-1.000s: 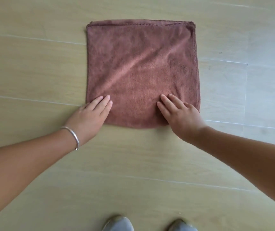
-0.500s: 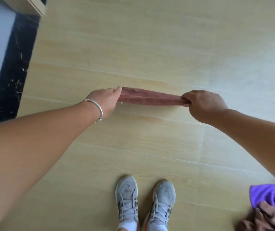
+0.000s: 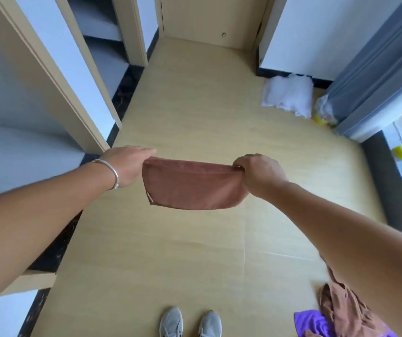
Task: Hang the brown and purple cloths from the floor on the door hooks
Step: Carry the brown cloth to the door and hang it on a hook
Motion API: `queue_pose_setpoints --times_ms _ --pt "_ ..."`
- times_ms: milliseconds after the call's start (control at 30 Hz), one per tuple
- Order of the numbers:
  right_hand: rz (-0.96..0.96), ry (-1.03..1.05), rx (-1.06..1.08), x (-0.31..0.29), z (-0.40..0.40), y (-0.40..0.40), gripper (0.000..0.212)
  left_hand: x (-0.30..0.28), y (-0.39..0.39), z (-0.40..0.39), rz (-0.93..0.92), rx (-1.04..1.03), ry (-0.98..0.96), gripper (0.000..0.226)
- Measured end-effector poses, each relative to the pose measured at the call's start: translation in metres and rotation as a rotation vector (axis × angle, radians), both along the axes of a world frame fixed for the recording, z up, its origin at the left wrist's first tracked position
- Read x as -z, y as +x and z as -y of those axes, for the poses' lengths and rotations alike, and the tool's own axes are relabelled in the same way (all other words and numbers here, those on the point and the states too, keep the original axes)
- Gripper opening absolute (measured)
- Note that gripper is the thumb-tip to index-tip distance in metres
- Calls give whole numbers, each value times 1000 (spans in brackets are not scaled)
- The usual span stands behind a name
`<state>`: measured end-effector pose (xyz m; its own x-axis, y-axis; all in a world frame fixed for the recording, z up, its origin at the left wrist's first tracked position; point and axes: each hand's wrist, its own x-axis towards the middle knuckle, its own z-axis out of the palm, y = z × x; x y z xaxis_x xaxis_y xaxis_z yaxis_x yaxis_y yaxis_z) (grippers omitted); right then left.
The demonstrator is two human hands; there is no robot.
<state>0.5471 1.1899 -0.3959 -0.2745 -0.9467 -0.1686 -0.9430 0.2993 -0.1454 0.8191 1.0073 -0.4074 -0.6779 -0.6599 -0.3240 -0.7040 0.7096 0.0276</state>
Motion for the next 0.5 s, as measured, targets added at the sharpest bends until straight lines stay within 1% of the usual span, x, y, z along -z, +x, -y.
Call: queue_pose_setpoints --times_ms 133,200,267,400,433,500 --pt "-74 -63 26 -138 3 -1 43 -140 -7 8 -58 -42 -57 60" --pt "-103 -109 29 -197 0 1 44 -202 -7 4 -79 -37 -84 60" --pt "-133 -143 33 -249 -3 3 44 -258 -6 -1 -94 -12 -131 53" --pt "-201 -214 68 -332 -10 4 39 -345 0 -12 -156 10 -224 30" --pt "-205 -241 83 -348 -11 4 39 -362 1 -14 -179 0 -258 29" --pt "-216 -298 108 -376 -14 5 38 -391 2 -19 -255 -45 -302 35"
